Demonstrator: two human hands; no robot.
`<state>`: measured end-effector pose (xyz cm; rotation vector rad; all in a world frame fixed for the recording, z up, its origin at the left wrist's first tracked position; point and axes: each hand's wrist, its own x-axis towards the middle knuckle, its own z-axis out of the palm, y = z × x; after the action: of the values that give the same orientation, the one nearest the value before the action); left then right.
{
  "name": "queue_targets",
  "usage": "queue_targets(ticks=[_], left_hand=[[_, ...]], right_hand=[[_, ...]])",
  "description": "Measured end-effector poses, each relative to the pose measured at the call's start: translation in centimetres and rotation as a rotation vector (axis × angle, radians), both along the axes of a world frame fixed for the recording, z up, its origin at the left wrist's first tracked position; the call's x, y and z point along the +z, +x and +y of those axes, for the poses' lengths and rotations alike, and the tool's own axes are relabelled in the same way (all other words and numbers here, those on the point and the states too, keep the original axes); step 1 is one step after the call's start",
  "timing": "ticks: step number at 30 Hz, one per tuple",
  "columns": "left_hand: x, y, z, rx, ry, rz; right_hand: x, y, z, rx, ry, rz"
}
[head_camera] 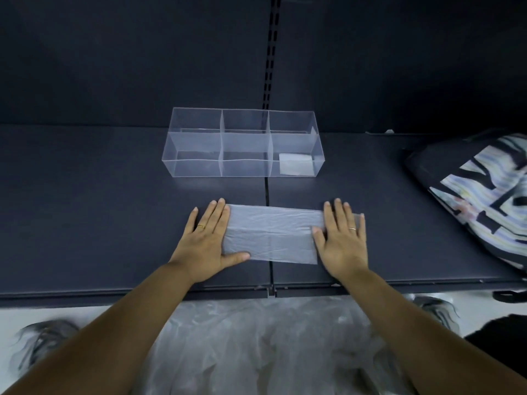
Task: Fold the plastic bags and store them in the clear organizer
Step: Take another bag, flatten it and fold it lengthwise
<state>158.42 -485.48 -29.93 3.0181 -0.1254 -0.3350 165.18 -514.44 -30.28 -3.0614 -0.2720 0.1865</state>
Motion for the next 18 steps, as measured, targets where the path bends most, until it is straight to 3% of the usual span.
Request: queue_targets(ticks=[3,8,12,15,18], left_hand=[[0.8,-0.1,-0.4,0.065,-0.05,0.02],[2.1,-1.6,-3.5,-0.02,-0.222,-0.174],[1.5,-2.5,-7.0,-0.163,-0.315,-0.112],[1.1,-2.5,-7.9,-0.091,-0.338,-0.129],[1.3,-2.0,-8.2,-0.032,-0.327,-0.181]], right_hand=[[1.1,0.2,-1.3,-0.037,0.013,-0.08],[3.5,-2.6,-1.0,0.204,0.469,-0.082],[3.2,-4.6,-0.5,0.233,0.448,-0.024],[3.2,-4.2,0.1,0.201,0.409,-0.003],[3.9,-3.1,0.1,0.142,0.467,0.16]])
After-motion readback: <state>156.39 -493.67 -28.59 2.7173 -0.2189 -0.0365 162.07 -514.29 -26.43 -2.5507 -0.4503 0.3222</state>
